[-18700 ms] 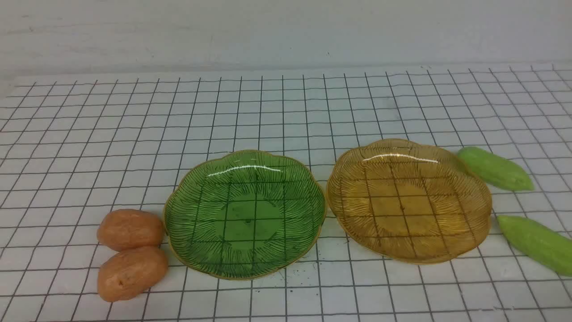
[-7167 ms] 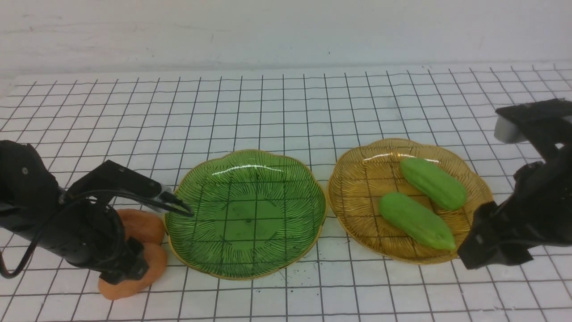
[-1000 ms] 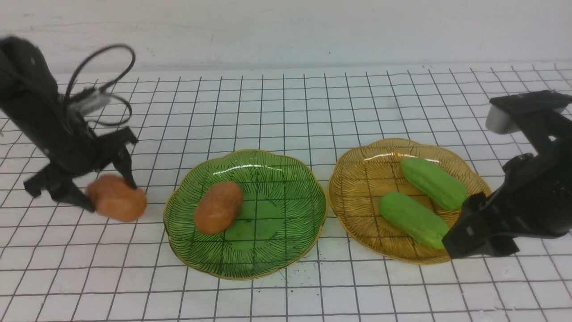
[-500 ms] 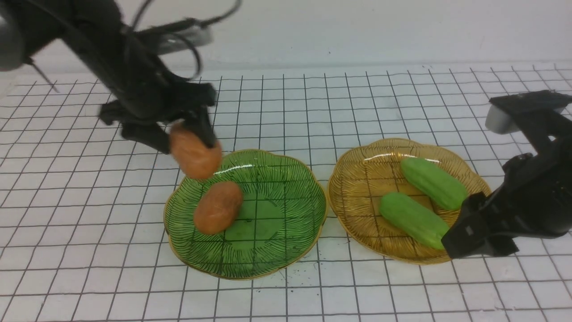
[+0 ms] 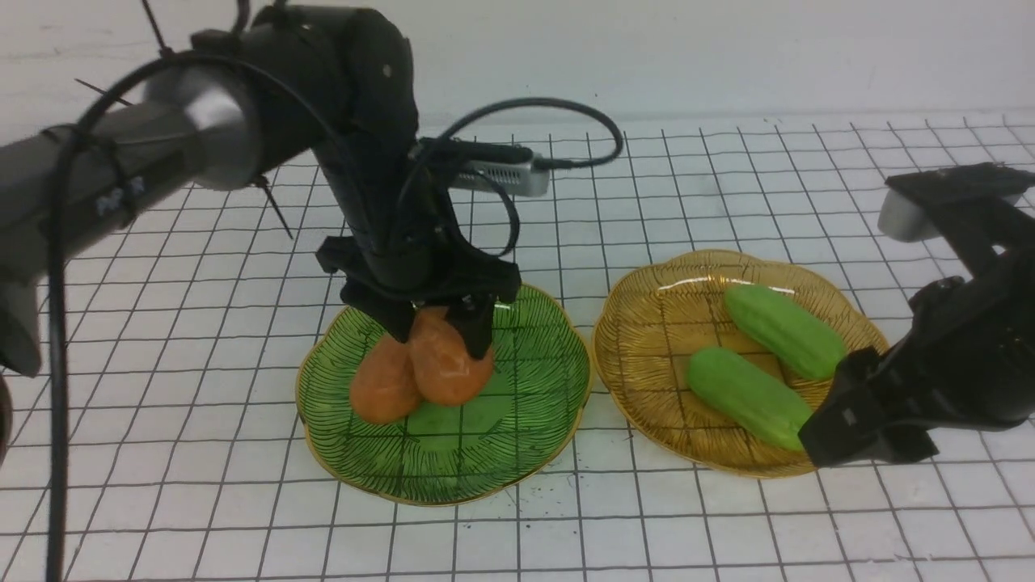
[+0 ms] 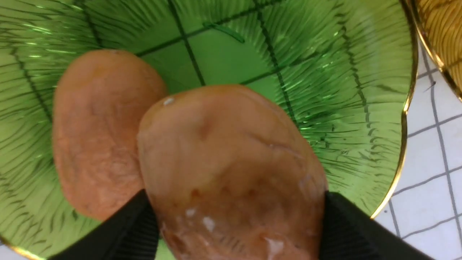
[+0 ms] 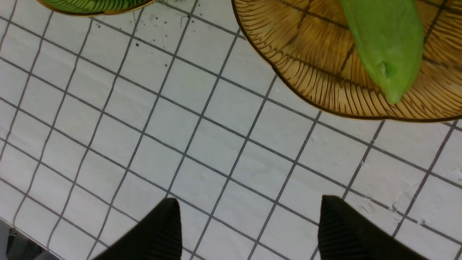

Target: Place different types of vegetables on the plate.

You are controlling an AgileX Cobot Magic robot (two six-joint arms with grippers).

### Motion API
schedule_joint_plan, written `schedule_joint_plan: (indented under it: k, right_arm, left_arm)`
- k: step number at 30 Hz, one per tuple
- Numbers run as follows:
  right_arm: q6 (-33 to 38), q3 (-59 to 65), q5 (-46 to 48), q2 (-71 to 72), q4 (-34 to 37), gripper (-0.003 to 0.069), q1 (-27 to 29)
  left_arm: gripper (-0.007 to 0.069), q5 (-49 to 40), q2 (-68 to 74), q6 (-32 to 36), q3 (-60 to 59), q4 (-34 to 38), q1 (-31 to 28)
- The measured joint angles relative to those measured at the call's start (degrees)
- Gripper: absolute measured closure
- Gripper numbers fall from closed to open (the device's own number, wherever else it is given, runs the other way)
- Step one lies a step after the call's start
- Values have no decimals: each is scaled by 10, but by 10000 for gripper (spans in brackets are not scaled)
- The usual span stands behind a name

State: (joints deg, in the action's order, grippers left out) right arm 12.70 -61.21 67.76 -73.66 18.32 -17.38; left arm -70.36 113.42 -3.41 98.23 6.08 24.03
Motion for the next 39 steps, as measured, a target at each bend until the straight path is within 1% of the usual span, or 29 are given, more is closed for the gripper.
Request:
schedule_joint_plan:
  k: [3,5,6,7,8,9,11,12,13,15,17,19,21,23,25,28,31,33,34,36,38,39]
  right_arm:
    - [4,0,0,2,0,224,0]
    - [8,0,0,6,0,266,0]
    - [9,0,1,11,0,298,0]
    - [10,0,9,23,0,358,0]
    - [11,0,15,32,0,391,0]
    - [11,0,18,35,0,400,0]
    - [11,0,30,70,0,510,0]
    - [10,0,30,77,0,526,0]
    - [9,0,32,108,0,587,0]
    - [-3,0,36,160,0,648,0]
    - [-13,0,38,223,-1,667,0]
    - [-17,0,43,284,-5,671,0]
    - [-17,1,47,344,-14,671,0]
    - [-16,14,30,403,-27,671,0]
    - [-12,41,-7,449,-40,673,0]
    - [-6,99,-86,512,-53,673,0]
    - [-4,181,-192,556,-57,673,0]
    - [-3,234,-262,568,-57,673,0]
    - [-3,240,-280,569,-57,673,0]
    - [-3,288,-350,571,-57,673,0]
    - [-3,355,-439,571,-57,673,0]
    - [-3,363,-457,571,-57,673,0]
  left_arm:
    - [116,0,5,0,0,-4,1]
    - [104,0,7,0,0,-6,1]
    - [95,0,8,0,0,-7,1]
    - [83,0,8,0,0,-9,1]
    - [78,0,8,0,0,-9,1]
    - [77,0,8,0,0,-9,1]
    - [75,0,8,0,0,-9,1]
    - [75,0,8,0,0,-9,1]
    - [75,0,8,0,0,-9,1]
    - [75,0,8,0,0,-9,1]
    - [75,0,8,0,0,-9,1]
    - [69,0,8,1,0,-9,1]
    - [46,0,8,1,0,-9,1]
    - [23,0,8,1,0,-9,1]
    - [8,0,8,1,0,-9,1]
    - [-1,0,8,1,0,-9,1]
    - [-1,0,8,1,0,-9,1]
    - [4,0,8,1,0,-9,1]
    - [5,0,8,1,0,-9,1]
    - [22,0,8,1,0,-9,1]
    - [77,0,8,1,0,-9,1]
    - [83,0,8,1,0,-9,1]
